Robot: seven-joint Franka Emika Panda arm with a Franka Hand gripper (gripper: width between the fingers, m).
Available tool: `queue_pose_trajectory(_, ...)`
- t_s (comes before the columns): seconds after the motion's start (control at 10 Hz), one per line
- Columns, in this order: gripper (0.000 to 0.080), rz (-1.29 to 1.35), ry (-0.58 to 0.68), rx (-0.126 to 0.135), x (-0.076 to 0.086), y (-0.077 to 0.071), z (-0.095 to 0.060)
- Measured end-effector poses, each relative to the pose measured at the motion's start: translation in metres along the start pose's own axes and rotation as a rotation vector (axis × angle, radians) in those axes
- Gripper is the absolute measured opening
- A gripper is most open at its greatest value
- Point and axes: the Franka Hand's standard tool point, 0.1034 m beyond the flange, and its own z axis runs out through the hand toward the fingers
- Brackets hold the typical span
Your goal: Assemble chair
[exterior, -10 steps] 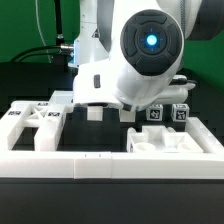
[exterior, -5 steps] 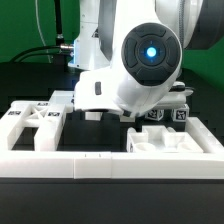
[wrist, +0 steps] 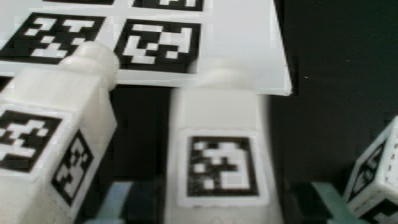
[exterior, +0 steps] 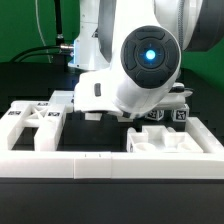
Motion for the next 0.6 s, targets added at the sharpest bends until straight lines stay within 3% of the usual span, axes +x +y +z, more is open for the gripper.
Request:
queue_pose_trajectory(0.4, 0.0285, -0.047, 0.012, 0.007, -0.004, 0.003, -0.010)
queue_pose_trajectory(0.5, 0.0285, -0.057, -0.024, 0.013, -0.019, 0.002, -0.027)
queue_pose_trajectory(0.6, 0.0285, -0.063, -0.051, 0.017, -0.036, 0.002, -0.053)
